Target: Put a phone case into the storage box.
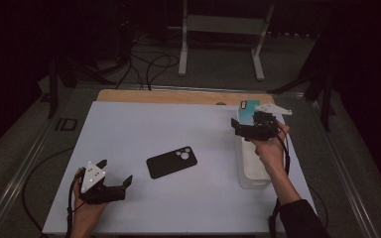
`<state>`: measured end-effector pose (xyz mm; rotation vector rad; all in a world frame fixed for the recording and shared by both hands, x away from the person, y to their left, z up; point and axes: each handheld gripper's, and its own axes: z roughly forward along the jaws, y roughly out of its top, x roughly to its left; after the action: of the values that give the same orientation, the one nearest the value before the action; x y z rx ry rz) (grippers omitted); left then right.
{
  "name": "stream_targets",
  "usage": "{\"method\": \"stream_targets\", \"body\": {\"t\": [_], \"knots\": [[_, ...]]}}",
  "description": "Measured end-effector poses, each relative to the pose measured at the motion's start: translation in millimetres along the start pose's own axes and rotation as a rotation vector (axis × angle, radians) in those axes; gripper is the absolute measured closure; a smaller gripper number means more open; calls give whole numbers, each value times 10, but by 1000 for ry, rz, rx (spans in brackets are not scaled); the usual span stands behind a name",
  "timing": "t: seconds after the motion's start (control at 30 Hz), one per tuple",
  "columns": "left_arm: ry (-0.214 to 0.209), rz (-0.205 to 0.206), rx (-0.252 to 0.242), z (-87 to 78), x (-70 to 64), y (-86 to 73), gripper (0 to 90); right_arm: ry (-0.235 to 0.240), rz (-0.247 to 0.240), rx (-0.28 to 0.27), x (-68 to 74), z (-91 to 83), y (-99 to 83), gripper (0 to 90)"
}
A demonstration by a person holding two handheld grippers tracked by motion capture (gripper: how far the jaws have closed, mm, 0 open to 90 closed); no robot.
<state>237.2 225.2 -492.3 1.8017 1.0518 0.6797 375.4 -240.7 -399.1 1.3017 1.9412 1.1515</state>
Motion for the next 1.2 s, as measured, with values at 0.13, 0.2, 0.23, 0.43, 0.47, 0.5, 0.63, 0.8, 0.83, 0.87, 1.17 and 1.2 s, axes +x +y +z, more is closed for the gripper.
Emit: {"method": "stream_targets", "body": {"t": [0.13,0.2,0.23,0.43,0.47,0.5,0.63,0.8,0.83,0.87,1.17,1.2], "knots": [[0,0,0,1,-1,1,0,32,-20,-7,83,-81,-72,99],[-1,0,-1,1,-1,1,0,54,-26,-13,120,-117,-113,99],[-1,0,0,1,-1,1,0,64,-26,-15,142,-135,-135,99],[0,0,0,0,1,2,0,93,-69,-42,247,-229,-258,99],[0,-1,-1,-2,1,3,0,99,-69,-46,257,-247,-276,99],[0,-1,-2,-1,2,3,0,115,-66,-59,279,-290,-326,99],[0,-1,-3,-2,2,6,0,129,-73,-89,322,-378,-415,100],[-1,-2,-11,-11,5,15,0,154,-73,-113,356,-457,-572,99],[-1,-2,-12,-12,7,16,0,159,-74,-122,363,-472,-610,100],[-1,-2,-12,-12,7,16,0,159,-74,-122,363,-472,-610,100],[-4,-8,-34,-49,23,57,0,185,-107,-175,415,-555,-962,100],[-6,-11,-36,-51,25,62,0,187,-104,-176,411,-557,-978,99]]}}
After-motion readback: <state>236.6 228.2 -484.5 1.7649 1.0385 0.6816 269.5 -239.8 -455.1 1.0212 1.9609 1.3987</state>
